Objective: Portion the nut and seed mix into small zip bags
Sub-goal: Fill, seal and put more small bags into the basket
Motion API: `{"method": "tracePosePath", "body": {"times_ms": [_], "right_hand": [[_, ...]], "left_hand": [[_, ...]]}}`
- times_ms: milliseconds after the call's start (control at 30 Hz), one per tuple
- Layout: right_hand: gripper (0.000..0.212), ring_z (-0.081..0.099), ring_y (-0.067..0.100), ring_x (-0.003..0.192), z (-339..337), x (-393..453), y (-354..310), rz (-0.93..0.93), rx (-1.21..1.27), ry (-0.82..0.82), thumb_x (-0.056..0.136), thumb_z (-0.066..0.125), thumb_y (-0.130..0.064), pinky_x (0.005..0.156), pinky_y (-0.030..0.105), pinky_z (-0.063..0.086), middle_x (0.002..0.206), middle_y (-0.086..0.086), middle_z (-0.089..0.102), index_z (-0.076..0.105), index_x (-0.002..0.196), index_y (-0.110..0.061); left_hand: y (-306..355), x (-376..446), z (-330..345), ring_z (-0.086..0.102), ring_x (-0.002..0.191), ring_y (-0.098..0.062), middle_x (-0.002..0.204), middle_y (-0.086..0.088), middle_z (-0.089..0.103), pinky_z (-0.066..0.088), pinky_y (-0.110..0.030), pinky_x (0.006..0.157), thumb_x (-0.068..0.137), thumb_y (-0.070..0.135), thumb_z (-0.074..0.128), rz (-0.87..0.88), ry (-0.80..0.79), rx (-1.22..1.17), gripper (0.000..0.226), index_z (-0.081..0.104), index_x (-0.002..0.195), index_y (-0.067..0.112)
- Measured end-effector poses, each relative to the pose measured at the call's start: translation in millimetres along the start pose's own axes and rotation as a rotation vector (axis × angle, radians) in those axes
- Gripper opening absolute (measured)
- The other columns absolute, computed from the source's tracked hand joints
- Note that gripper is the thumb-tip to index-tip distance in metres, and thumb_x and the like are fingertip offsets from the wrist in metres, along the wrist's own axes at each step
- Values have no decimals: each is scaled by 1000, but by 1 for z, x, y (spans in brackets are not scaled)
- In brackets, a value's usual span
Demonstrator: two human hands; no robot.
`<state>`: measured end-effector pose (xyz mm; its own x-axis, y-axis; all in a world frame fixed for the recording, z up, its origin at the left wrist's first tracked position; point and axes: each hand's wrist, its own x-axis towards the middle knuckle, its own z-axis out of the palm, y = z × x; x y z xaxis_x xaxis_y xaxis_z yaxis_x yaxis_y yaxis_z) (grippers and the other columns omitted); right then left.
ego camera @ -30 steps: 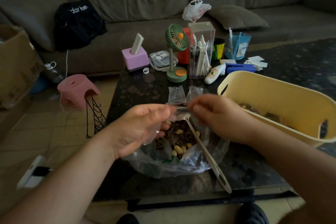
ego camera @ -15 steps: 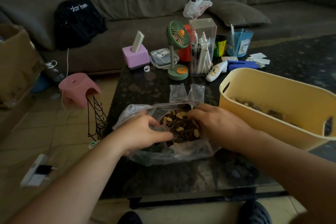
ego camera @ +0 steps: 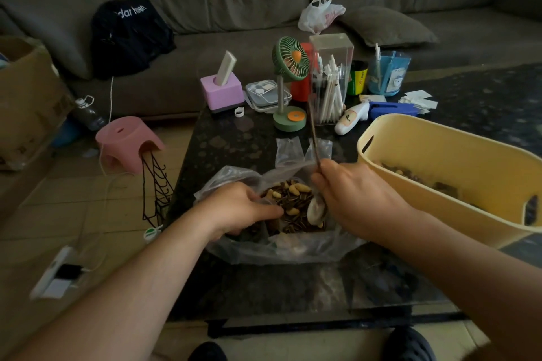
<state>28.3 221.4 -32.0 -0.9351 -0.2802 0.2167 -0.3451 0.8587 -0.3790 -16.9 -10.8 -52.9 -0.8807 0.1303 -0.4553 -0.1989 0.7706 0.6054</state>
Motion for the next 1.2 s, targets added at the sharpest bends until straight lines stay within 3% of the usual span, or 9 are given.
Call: {"method": "tracePosePath", "body": {"times_ms": [100,267,367,500,600,700,867,1033,1200], "right_hand": [[23,54,12,61,8,2,4,42,16,8,110,43,-35,59,39,46,73,-8,55,43,88,-28],[26,59,12,66,15,3,6,158,160,32,110,43,-34,62,36,47,75,-5,61,54,91,-21],[26,63,11,71,21,1,3,279,317,31,111,41,-34,65,35,52,81,-1,66,58,97,-21],[24,72,28,79,28,-2,6,476,604,8,111,41,-33,75,53,61,87,7,73,60,99,-22],[22,72,34,86,29,-3,5,585,751,19,110,43,-31,76,52,62,93,14,73,61,102,-23],[20,71,31,82,26,-4,4,600,793,12,111,44,-30,72,45,62,94,13,73,61,103,-22],[22,69,25,74,17,-6,3,470,646,27,111,43,-31,69,47,61,83,5,70,60,100,-24],[23,63,12,69,8,-3,0,289,446,62,110,44,-32,73,46,57,77,0,68,59,94,-25],[21,65,9,74,7,2,3,326,415,79,109,44,-29,72,38,54,82,-3,69,60,96,-25]], "left_hand": [[3,-1,-2,68,98,-16,98,6,73,61,-38,82,77,62,85,-10,-1,-221,43,75,107,33],[17,-8,0,70,117,-26,109,-4,81,48,-49,112,55,54,97,2,-76,-676,62,83,103,18],[22,-15,2,72,115,-22,116,-7,80,48,-41,107,69,41,84,29,-182,-812,48,79,108,15],[22,-23,-2,74,114,-26,121,-12,77,55,-52,97,83,40,72,48,-331,-951,49,73,122,11],[22,-29,-7,73,117,-28,127,-13,75,56,-60,96,87,40,67,47,-403,-929,54,69,131,9],[18,-31,-12,72,120,-33,126,-14,76,51,-69,103,82,42,77,6,-284,-766,57,70,130,12],[11,-36,-10,64,108,-10,117,12,69,56,-40,99,74,65,85,69,149,-54,67,68,130,31],[16,-46,-10,54,129,-12,146,11,54,50,-41,109,73,81,72,228,293,315,83,62,140,33],[32,-58,11,60,114,10,124,25,64,50,-14,94,77,62,82,537,208,-65,61,62,132,43]]}}
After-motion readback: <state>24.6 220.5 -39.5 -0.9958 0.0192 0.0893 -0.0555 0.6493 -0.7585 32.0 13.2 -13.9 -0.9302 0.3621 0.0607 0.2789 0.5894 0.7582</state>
